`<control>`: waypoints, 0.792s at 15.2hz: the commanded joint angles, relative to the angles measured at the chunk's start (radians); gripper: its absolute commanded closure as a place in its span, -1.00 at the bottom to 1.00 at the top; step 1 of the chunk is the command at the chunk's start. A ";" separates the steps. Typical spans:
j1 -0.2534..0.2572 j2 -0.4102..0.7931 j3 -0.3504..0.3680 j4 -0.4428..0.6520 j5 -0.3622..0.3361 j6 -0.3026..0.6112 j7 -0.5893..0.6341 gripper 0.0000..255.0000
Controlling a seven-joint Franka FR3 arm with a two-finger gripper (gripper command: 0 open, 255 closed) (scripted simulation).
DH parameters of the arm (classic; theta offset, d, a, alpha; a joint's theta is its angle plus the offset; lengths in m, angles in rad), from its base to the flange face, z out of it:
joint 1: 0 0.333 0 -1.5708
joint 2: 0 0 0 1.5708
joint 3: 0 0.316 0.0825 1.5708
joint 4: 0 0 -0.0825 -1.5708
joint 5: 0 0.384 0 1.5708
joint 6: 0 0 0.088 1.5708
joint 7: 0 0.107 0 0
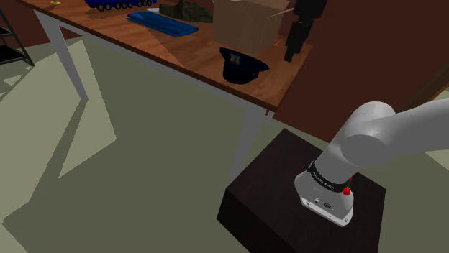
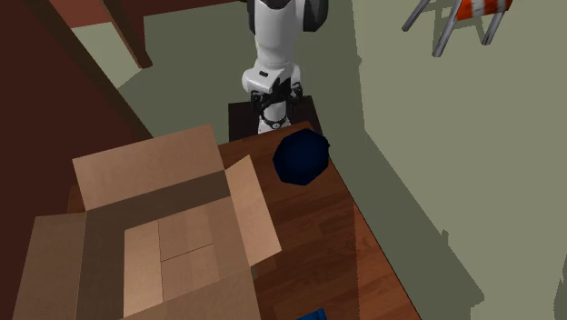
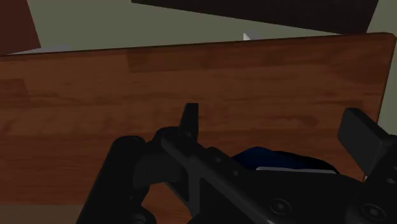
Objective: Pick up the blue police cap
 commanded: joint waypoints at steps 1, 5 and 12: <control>0.000 0.000 0.000 0.000 0.000 0.000 0.000 -1.00; 0.074 0.067 0.305 -0.008 -0.347 0.087 -0.041 -1.00; 0.118 0.103 0.541 -0.151 -0.638 0.192 -0.010 -1.00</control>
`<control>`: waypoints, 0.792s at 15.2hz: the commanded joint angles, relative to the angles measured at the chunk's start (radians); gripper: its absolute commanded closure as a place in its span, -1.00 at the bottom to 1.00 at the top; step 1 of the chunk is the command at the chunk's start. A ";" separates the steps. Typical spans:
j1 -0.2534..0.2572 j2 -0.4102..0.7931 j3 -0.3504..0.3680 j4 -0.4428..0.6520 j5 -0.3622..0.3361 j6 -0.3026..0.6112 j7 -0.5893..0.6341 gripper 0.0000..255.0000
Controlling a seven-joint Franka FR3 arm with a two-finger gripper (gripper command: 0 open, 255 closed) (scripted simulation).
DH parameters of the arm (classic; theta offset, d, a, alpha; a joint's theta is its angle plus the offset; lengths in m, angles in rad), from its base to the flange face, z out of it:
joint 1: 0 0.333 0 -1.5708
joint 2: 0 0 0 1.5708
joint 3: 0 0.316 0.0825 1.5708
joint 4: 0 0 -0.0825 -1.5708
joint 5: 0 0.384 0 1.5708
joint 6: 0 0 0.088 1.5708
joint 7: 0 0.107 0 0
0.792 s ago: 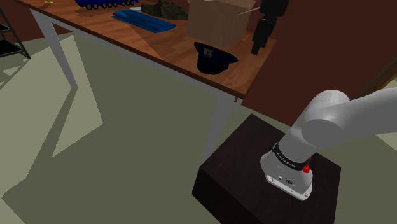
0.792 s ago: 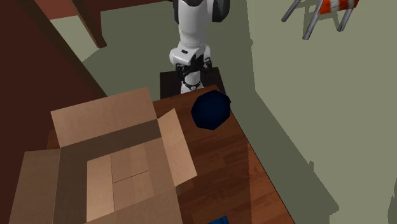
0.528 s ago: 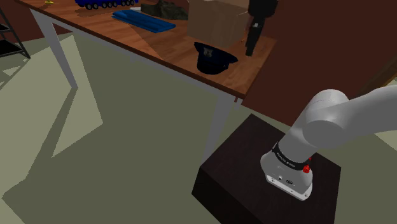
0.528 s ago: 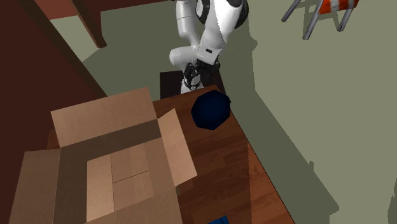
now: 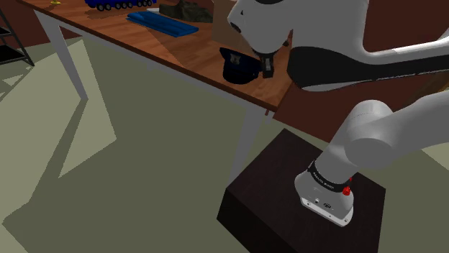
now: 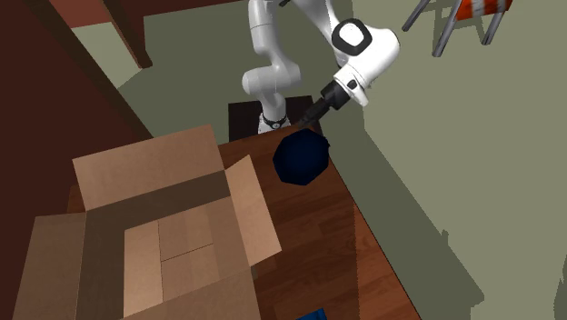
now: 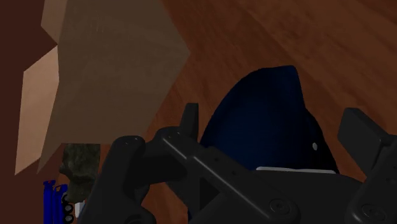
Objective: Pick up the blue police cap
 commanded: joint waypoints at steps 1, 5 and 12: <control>0.001 0.007 0.010 -0.021 -0.009 0.018 0.019 -1.00; 0.001 0.019 0.020 -0.056 -0.010 0.046 0.056 -1.00; 0.001 0.019 0.019 -0.058 -0.011 0.048 0.056 1.00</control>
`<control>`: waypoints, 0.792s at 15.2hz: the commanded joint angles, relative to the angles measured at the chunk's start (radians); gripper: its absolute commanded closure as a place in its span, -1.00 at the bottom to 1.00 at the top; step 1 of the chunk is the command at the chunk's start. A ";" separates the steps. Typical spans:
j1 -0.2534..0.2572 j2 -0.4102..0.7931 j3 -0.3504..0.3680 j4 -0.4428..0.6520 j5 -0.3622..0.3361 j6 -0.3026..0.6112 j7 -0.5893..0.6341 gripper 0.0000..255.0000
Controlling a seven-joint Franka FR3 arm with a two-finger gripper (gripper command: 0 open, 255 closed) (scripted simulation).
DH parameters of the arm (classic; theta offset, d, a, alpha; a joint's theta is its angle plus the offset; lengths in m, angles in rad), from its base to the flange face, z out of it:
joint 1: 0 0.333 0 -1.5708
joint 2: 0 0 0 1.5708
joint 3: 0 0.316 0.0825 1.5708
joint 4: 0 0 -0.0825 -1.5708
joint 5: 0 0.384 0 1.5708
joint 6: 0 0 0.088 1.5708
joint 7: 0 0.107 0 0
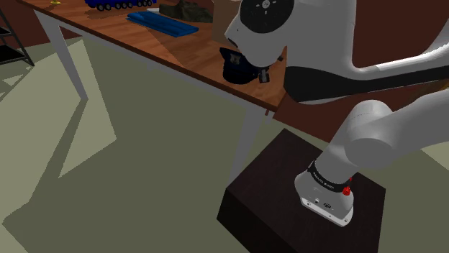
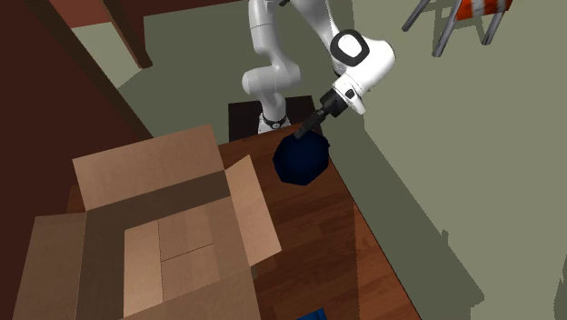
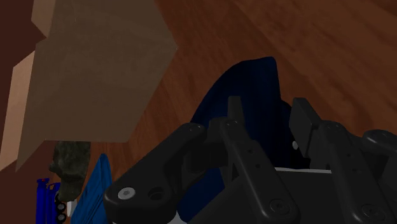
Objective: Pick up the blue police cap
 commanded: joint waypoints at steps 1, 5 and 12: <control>0.000 0.000 0.000 0.000 0.000 0.001 0.000 1.00; 0.001 -0.003 -0.002 0.011 0.001 -0.009 -0.011 1.00; -0.002 -0.021 -0.019 0.081 0.001 -0.064 -0.080 1.00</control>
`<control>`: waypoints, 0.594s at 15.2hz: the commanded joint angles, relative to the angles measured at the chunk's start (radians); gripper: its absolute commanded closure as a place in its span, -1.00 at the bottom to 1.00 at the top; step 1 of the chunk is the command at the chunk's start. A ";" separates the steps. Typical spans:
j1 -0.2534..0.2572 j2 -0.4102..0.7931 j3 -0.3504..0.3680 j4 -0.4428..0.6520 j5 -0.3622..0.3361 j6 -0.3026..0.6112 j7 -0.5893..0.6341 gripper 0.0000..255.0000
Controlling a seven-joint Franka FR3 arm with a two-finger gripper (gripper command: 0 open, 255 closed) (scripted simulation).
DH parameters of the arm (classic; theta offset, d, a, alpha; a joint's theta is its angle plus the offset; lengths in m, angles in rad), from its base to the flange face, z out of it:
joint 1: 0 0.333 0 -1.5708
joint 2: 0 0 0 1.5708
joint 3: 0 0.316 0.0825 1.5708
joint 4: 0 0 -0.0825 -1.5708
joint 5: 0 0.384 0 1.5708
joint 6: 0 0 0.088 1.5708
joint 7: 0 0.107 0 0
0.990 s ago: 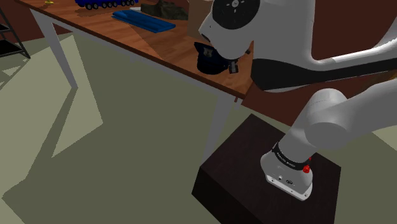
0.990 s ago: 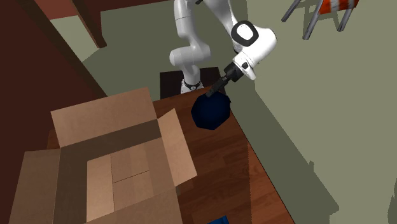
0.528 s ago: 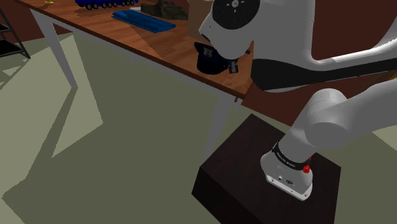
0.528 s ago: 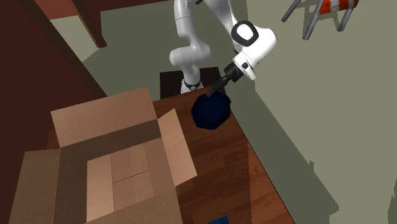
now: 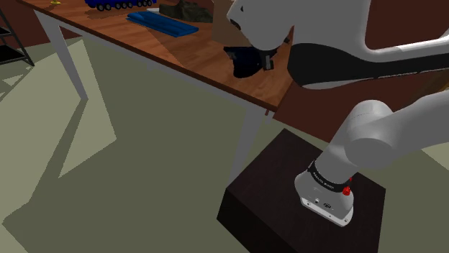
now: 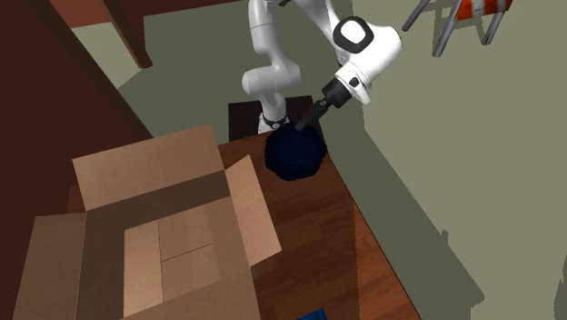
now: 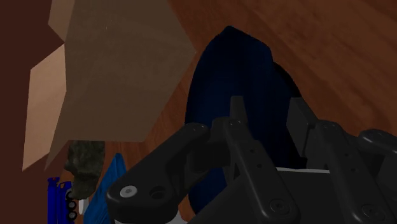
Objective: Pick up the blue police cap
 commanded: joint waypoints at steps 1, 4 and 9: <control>-0.001 -0.006 -0.006 0.018 -0.001 -0.013 -0.019 1.00; -0.004 -0.009 -0.012 0.051 -0.003 -0.036 -0.047 1.00; -0.008 -0.011 -0.017 0.087 -0.005 -0.060 -0.076 1.00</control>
